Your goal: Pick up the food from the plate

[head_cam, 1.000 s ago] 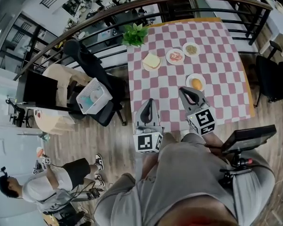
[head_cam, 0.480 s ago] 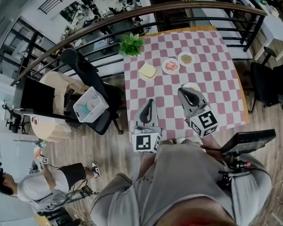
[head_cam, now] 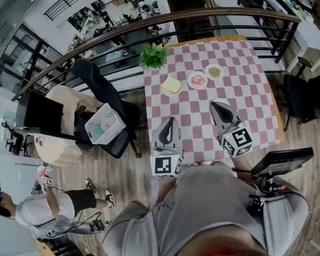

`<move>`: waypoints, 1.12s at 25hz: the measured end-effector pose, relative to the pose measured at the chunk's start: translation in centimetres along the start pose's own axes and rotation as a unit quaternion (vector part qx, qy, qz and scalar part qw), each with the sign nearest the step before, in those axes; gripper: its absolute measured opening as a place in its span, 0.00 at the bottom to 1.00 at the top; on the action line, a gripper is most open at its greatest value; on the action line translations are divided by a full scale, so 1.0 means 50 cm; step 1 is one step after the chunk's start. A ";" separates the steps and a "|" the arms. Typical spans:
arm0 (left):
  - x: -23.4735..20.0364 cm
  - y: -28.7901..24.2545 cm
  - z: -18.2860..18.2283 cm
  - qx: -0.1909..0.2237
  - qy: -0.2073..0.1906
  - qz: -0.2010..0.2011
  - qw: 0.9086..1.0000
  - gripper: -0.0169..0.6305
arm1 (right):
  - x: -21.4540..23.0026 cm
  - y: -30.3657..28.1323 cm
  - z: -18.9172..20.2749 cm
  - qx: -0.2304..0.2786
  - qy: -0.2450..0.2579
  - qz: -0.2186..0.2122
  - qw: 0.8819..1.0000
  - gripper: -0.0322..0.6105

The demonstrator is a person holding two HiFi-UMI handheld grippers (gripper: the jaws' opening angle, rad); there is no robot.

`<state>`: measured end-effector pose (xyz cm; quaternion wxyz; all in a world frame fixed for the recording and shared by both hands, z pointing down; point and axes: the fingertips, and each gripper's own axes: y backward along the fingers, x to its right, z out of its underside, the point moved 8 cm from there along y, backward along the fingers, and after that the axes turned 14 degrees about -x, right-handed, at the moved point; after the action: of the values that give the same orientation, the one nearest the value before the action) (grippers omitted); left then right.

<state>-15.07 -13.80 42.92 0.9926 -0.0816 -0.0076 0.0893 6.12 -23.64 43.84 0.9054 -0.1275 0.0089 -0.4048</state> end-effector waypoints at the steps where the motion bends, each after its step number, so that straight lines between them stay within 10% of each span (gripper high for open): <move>1: -0.005 0.003 0.005 -0.002 0.001 0.000 1.000 0.04 | -0.005 -0.002 0.000 -0.001 0.002 0.001 1.000 0.07; 13: -0.028 -0.012 0.017 0.006 -0.004 0.027 1.000 0.04 | -0.024 0.003 -0.007 0.003 0.031 0.034 0.999 0.08; 14: -0.028 -0.014 0.018 0.005 -0.004 0.031 1.000 0.04 | -0.021 0.003 -0.007 0.005 0.037 0.048 0.998 0.11; 16: -0.026 -0.015 0.025 0.002 -0.003 0.039 0.999 0.04 | -0.017 -0.001 0.003 -0.009 0.050 0.075 0.996 0.49; 28: -0.010 -0.034 0.040 0.005 0.000 0.054 0.999 0.04 | 0.029 -0.003 0.039 -0.094 0.081 0.088 0.988 0.49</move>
<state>-15.32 -15.22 45.19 0.9867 -0.0767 -0.0031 0.1431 7.25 -24.37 45.88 0.9177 -0.1776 0.1315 -0.3302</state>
